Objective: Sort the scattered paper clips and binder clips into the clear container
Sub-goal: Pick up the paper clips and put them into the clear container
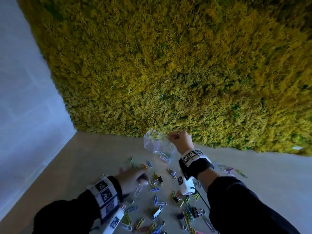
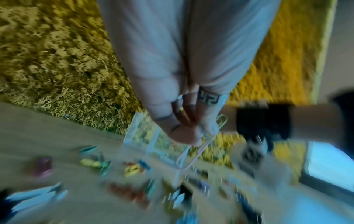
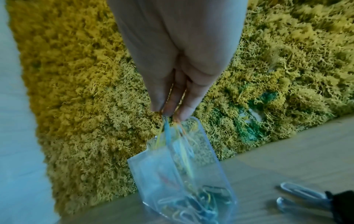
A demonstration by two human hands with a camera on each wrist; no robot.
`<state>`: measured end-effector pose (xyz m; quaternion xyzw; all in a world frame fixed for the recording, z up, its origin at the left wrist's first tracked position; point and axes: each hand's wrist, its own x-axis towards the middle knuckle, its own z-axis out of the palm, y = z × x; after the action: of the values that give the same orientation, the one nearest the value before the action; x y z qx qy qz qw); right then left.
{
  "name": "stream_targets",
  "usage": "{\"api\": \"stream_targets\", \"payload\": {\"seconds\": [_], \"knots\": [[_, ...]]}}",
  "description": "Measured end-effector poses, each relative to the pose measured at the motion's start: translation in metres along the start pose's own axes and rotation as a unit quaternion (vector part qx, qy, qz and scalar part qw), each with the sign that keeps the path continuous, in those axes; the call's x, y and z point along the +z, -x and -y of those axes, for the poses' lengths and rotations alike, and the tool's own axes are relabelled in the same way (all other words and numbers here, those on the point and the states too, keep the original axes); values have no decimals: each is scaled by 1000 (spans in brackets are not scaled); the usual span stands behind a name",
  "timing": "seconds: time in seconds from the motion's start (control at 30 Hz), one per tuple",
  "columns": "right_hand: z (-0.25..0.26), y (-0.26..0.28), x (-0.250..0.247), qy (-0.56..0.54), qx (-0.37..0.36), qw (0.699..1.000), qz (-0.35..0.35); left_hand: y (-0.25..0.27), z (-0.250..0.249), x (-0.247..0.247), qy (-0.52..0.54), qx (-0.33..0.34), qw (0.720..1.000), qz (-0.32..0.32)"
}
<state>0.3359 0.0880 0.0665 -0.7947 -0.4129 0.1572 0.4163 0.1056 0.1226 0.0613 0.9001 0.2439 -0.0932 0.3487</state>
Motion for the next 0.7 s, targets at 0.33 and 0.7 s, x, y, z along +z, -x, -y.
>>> {"api": "stream_targets", "payload": {"seconds": [0.33,0.7], "knots": [[-31,19,9,115,21,986,115,-97,-31,-45,197,-44,930,-307],[-41,26,-14,30,41,991,120,-120,-29,-21,109,3,955,-277]]}}
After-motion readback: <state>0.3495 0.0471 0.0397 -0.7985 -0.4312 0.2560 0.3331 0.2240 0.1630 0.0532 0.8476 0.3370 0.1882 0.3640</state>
